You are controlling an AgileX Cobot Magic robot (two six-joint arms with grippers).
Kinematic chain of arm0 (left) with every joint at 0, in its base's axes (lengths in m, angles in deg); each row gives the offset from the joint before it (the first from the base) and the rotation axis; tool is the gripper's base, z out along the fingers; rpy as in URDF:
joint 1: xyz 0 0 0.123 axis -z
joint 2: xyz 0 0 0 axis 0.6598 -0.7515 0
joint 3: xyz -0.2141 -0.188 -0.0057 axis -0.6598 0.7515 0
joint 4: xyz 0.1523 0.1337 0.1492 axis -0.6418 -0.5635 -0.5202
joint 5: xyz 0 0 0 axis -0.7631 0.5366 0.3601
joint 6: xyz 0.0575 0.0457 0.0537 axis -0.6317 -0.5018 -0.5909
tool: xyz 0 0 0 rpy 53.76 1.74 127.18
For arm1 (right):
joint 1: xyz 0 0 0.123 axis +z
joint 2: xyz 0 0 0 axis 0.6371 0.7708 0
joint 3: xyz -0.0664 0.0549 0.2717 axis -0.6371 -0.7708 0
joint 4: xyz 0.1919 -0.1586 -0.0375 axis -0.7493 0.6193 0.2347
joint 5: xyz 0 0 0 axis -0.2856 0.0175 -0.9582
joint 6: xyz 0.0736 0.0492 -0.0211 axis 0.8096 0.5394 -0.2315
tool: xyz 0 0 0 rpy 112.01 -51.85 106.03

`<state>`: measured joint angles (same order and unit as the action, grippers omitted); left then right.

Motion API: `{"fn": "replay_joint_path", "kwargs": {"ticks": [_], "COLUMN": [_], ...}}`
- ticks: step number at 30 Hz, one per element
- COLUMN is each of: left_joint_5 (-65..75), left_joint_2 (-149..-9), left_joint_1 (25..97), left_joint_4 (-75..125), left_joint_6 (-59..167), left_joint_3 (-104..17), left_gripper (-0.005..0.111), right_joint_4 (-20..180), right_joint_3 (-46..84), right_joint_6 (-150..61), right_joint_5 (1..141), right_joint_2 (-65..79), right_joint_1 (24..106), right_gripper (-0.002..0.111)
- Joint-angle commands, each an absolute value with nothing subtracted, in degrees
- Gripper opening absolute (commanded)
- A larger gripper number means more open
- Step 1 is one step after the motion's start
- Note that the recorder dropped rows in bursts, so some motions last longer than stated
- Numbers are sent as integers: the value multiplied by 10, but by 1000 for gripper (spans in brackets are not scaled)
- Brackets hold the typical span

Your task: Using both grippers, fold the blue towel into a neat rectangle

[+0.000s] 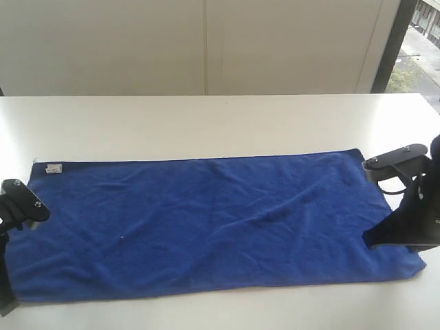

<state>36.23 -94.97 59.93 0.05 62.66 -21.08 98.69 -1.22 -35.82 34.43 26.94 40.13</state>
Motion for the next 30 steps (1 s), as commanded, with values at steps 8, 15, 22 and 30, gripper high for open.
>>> {"fn": "replay_joint_path", "kwargs": {"ticks": [8,15,22,30], "left_joint_5": [354,345,347,356], "left_joint_2": [-976,-976,-976,-976], "left_joint_1": [596,596,596,596], "left_joint_4": [-37,-38,-36,-32], "left_joint_6": [671,672,672,672], "left_joint_3": [-199,-184,-179,-179], "left_gripper": [0,0,0,0], "right_joint_4": [996,997,1003,1015], "right_joint_3": [-15,-15,-15,-15], "right_joint_6": [-347,-347,-347,-338], "right_joint_5": [347,340,321,308], "right_joint_2": [329,342,342,342], "right_joint_1": [402,402,402,402], "right_gripper": [0,0,0,0]}}
